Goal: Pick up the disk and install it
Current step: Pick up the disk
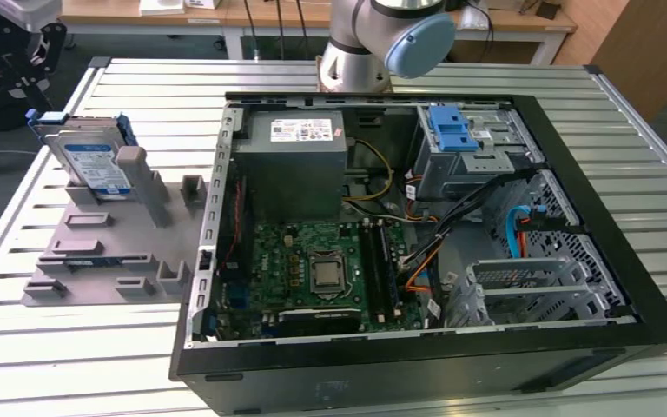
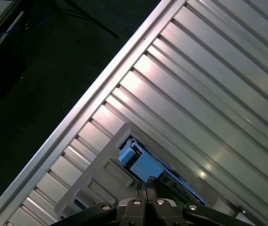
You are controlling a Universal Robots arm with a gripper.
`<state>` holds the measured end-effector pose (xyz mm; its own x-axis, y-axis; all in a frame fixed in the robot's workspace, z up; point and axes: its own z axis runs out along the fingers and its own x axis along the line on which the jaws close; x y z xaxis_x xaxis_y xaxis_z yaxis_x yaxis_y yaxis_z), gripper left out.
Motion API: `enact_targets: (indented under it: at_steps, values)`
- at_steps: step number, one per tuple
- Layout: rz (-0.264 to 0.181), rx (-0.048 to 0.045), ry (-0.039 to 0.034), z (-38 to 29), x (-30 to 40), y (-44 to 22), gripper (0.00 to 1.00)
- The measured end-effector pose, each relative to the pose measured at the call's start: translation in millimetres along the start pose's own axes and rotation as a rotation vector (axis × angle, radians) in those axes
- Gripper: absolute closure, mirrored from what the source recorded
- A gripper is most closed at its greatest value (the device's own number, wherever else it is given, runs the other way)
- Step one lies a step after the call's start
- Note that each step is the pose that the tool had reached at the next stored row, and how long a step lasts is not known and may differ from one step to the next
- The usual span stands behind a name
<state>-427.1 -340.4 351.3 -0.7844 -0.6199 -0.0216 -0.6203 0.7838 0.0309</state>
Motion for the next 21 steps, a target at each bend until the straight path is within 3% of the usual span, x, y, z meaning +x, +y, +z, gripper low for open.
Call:
enact_targets:
  at_steps: [21]
  values:
    - [-0.144, -0.0031, 0.0044, 0.0, 0.0, 0.0, 0.89]
